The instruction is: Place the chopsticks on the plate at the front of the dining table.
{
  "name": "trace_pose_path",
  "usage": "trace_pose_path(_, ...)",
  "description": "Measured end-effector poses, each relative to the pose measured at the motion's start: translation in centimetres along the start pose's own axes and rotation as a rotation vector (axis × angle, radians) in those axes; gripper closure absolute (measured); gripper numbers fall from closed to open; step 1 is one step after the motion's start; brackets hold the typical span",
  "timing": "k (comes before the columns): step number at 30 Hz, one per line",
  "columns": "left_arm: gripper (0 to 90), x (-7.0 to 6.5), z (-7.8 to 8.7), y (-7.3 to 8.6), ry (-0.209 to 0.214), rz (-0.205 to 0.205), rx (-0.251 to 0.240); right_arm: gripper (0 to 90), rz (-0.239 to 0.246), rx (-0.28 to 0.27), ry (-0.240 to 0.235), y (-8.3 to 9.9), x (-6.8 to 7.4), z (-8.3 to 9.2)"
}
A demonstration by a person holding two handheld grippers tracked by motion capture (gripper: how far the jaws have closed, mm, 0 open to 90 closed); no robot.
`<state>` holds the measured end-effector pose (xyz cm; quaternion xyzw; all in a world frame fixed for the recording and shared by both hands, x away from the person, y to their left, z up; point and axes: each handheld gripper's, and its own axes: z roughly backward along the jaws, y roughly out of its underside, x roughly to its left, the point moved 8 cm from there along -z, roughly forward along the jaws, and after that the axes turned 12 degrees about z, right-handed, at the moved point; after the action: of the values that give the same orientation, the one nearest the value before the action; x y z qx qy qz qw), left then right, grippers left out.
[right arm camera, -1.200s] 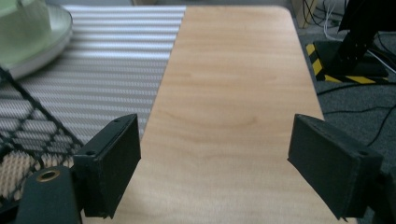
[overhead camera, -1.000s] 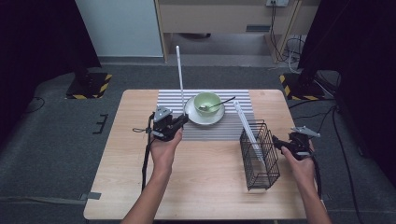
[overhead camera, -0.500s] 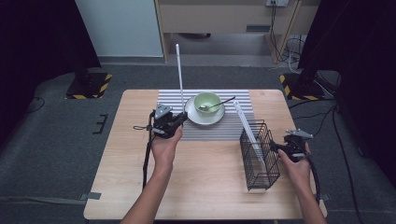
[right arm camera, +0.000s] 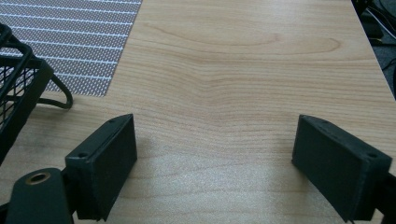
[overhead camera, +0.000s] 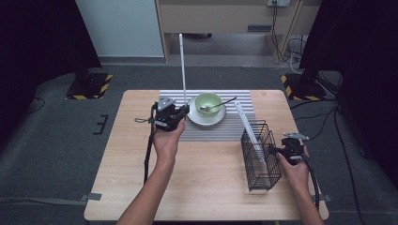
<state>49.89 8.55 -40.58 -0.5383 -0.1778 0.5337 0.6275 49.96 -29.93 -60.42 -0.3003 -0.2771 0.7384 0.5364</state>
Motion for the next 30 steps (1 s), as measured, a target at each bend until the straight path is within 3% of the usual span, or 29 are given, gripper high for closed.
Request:
trace_pose_path(9,86.6,-0.2,-1.2,-0.7,-0.028,-0.003,0.003,10.2,-0.009,0.01,-0.004,0.0,0.0,-0.1)
trace_pose_path(12,86.6,0.1,-1.8,-0.6,-0.038,0.011,0.006,4.4,-0.007,0.02,-0.007,0.0,0.1,-0.2)
trace_pose_path(19,86.6,0.8,-3.5,0.3,-0.088,-0.005,0.022,2.1,-0.015,0.033,-0.006,0.0,0.2,-0.4)
trace_pose_path(30,86.6,1.7,-6.3,2.8,-0.136,0.042,0.041,1.9,-0.024,0.036,0.007,0.0,0.3,-0.3)
